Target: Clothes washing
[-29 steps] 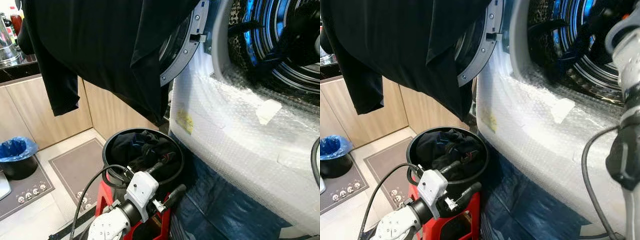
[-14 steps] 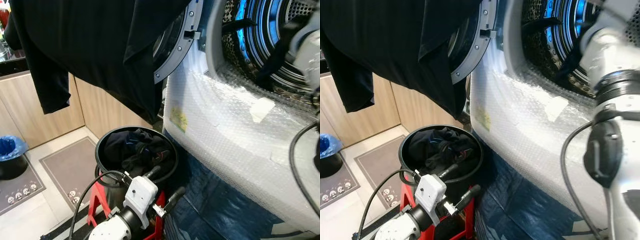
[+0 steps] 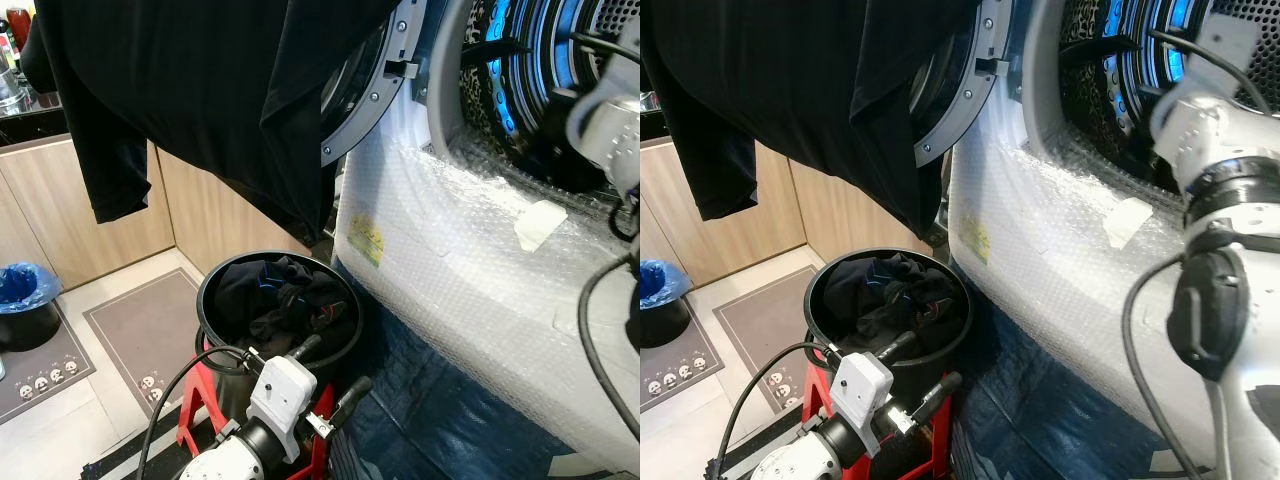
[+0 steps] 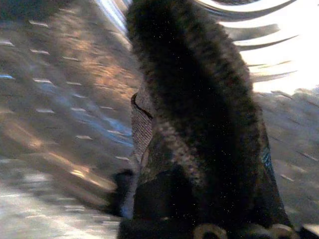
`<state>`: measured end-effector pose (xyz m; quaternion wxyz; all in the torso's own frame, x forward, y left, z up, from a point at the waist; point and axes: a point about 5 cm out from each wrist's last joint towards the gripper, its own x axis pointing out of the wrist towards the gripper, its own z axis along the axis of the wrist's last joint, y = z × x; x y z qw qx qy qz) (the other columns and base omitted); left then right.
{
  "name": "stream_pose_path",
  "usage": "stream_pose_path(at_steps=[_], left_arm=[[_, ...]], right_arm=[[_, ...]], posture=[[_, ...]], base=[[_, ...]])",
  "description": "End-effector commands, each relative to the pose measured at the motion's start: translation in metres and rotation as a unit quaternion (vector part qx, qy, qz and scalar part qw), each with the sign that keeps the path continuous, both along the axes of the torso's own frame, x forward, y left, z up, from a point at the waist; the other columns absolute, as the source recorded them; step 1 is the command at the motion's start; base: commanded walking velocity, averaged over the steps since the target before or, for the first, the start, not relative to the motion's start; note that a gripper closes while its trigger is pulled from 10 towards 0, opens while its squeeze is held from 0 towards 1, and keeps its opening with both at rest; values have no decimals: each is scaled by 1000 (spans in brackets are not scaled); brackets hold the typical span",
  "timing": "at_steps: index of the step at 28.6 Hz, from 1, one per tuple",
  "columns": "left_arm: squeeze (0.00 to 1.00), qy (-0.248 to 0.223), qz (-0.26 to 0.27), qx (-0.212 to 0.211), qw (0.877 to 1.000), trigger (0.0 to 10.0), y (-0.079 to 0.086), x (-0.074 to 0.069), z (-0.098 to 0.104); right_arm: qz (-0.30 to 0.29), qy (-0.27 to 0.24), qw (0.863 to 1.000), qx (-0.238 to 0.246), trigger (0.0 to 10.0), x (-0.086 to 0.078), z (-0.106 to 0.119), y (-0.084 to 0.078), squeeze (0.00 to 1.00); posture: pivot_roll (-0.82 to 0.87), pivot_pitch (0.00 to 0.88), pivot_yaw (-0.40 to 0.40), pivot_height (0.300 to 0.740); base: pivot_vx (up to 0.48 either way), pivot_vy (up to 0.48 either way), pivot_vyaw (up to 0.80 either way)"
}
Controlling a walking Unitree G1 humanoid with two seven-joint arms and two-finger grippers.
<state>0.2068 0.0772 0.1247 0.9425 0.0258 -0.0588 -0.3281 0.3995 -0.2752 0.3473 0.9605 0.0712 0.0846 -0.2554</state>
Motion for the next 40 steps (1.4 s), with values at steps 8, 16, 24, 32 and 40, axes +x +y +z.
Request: stream_pose_path(at_steps=[8,16,24,32,40], left_arm=[[0,5,-1,1,1000,10000,-1,-6,3],[0,5,-3,5,1000,10000,0,-4,4],[0,4,-3,4,1000,10000,0,-2,4],[0,3,-1,4,1000,10000,0,0,4],[0,-14,11,9,1000,10000,4,8,8]], right_arm=[[-41,-11,999,-6,10000,-8,-2,-24,1000],[-26,-16,999,-16,10000,-6,6,-17,1000],[-16,-18,999,-21,10000,-6,7,-17,1000],[-6,-25,1000,-18,10000,-5,10,-13,1000],[114,-114,987,20,10000,1,26,5,1000]], posture=[[70,55,-160,740],[62,54,-157,740],[57,53,-158,740],[58,42,-158,740],[61,8,-149,740]], base=[[0,0,0],[0,0,0],[0,0,0],[0,0,0],[0,0,0]])
